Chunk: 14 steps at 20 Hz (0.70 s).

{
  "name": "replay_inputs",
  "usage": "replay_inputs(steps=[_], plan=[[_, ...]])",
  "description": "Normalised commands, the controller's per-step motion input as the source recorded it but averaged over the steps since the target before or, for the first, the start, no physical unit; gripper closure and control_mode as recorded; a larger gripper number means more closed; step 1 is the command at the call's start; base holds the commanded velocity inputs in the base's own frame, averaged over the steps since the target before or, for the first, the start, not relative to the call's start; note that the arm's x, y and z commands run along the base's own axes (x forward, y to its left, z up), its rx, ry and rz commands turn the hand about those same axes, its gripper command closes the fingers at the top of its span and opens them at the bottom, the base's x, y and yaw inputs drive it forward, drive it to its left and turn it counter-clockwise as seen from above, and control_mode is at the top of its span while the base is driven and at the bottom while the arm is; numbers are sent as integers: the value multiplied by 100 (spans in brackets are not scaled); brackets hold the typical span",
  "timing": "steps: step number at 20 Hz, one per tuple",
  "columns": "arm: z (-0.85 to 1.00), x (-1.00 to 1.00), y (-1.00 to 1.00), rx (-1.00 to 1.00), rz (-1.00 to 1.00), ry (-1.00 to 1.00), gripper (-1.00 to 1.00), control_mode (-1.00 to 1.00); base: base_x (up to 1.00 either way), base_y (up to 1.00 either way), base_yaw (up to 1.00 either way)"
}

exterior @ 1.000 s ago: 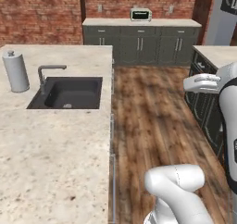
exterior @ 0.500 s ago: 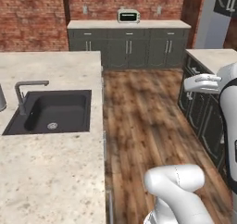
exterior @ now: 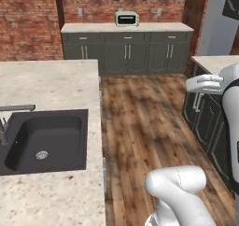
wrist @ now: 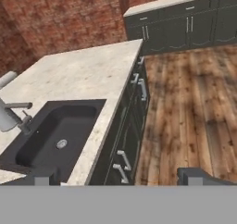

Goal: Close all open cabinet doors.

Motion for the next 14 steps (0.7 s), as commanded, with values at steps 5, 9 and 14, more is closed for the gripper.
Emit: replay_inputs(steps=[5, 9, 14], plan=[[0, 0, 0, 0, 0, 0, -100, 100, 77, -34, -4], [0, 0, 0, 0, 0, 0, -100, 100, 77, -37, -2], [0, 0, 0, 0, 0, 0, -100, 100, 77, -37, -2]])
